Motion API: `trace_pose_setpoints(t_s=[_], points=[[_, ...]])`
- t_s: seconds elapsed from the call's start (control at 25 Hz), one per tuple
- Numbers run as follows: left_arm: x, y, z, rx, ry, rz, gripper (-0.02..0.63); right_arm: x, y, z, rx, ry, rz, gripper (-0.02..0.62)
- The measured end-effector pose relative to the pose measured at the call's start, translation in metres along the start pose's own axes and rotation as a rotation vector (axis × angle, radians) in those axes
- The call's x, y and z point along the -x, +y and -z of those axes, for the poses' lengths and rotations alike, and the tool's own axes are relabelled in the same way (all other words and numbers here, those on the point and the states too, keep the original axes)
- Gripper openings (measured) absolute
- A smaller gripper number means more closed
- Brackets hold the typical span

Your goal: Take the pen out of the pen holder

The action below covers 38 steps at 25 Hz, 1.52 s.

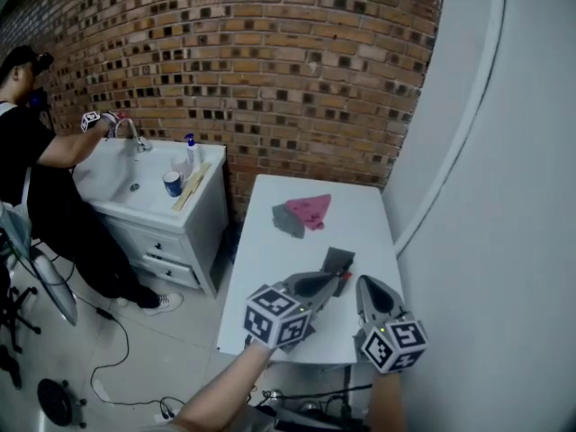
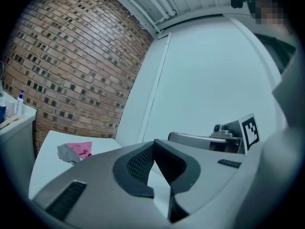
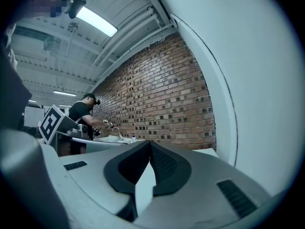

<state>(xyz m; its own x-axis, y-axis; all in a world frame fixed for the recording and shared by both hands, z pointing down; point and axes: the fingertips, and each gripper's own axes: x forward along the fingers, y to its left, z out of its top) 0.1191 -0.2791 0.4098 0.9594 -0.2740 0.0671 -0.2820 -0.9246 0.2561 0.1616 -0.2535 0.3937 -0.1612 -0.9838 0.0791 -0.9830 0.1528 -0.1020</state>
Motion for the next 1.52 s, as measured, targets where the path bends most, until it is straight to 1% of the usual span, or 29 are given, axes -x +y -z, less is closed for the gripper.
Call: trace_pose_setpoints(t_s=[0.48, 0.88, 1.12, 1.32, 1.52], points=[[-0.015, 0.006, -0.004, -0.013, 0.011, -0.058, 0.003, -0.002, -0.020, 0.010, 0.020, 0.044, -0.023, 0.003], [-0.026, 0.015, 0.008, -0.009, 0.041, -0.087, 0.003, -0.015, -0.035, 0.024, 0.015, 0.064, -0.039, 0.003], [-0.037, 0.024, 0.020, -0.010, 0.055, -0.111, 0.003, -0.029, -0.051, 0.043, 0.046, 0.106, -0.016, 0.003], [-0.044, 0.034, 0.033, -0.001, 0.073, -0.149, 0.003, -0.042, -0.069, 0.065, 0.053, 0.151, 0.005, 0.007], [-0.049, 0.044, 0.050, 0.015, 0.099, -0.171, 0.003, -0.059, -0.079, 0.091, 0.054, 0.211, -0.002, 0.084]])
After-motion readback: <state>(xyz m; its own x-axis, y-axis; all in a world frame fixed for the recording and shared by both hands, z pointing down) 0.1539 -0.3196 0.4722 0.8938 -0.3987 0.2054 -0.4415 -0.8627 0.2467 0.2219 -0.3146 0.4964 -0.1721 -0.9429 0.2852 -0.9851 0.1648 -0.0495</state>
